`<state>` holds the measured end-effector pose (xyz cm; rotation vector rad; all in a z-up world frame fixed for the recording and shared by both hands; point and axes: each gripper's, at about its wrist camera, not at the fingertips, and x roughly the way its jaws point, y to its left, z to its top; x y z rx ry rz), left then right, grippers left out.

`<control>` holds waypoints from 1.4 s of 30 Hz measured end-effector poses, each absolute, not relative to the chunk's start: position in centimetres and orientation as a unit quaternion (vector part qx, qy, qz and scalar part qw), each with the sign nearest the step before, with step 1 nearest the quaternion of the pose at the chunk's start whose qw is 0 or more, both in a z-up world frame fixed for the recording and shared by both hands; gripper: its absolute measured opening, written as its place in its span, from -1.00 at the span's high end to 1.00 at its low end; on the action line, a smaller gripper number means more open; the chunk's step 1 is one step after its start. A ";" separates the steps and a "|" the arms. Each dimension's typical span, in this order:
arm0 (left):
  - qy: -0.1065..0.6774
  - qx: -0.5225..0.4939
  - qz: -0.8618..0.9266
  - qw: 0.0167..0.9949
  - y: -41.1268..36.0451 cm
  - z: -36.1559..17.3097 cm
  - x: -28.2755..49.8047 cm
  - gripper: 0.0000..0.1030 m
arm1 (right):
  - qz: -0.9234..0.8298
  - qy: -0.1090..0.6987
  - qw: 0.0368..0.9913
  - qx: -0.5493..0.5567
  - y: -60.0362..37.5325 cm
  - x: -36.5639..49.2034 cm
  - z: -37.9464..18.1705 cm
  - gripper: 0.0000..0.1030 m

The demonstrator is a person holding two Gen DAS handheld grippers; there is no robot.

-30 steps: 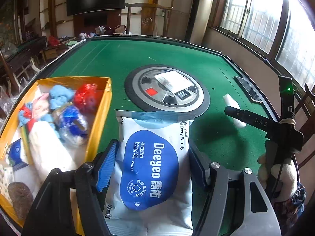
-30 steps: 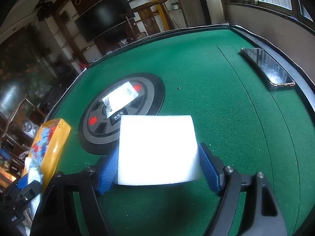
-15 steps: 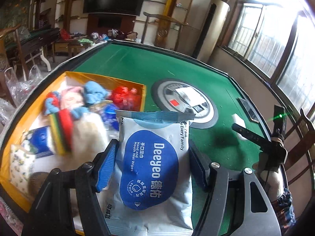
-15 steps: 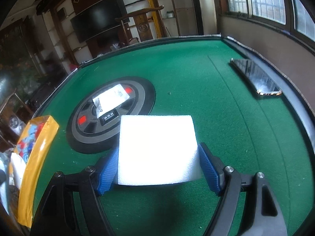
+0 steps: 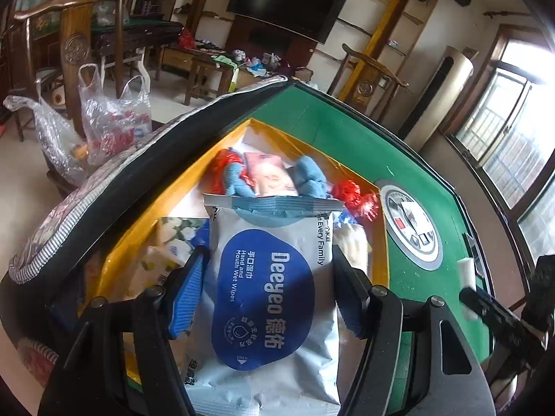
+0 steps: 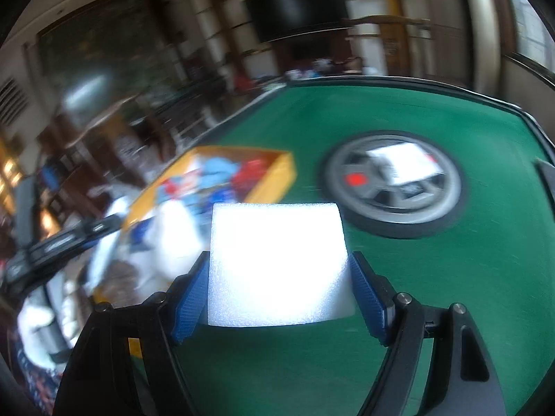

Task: Organize soft objects
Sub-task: 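Carry the wipes pack and foam sheet over the tray with both tools, then open both tools to drop the foam sheet and wipes pack into the tray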

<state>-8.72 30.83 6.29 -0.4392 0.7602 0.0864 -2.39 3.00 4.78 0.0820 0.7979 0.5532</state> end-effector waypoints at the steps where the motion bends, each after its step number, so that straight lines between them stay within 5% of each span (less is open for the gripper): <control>1: 0.369 -0.217 0.046 0.903 31.3 6.0 -8.6 -0.30 | 0.287 0.386 0.876 0.026 4.7 -2.8 4.8 -0.41; 13: 0.370 -0.238 0.045 0.897 34.3 4.8 -7.3 -0.31 | 0.386 0.396 0.824 -0.126 18.5 -6.0 1.7 -0.42; 30: 0.382 -0.258 -0.116 0.880 30.3 5.0 -6.7 -0.40 | 0.293 0.362 0.883 -0.052 10.5 -1.5 8.4 -0.41; 42: 0.307 -0.341 0.014 0.888 41.2 6.9 -13.7 -0.43 | 0.373 0.403 0.831 -0.091 22.9 0.6 5.6 -0.41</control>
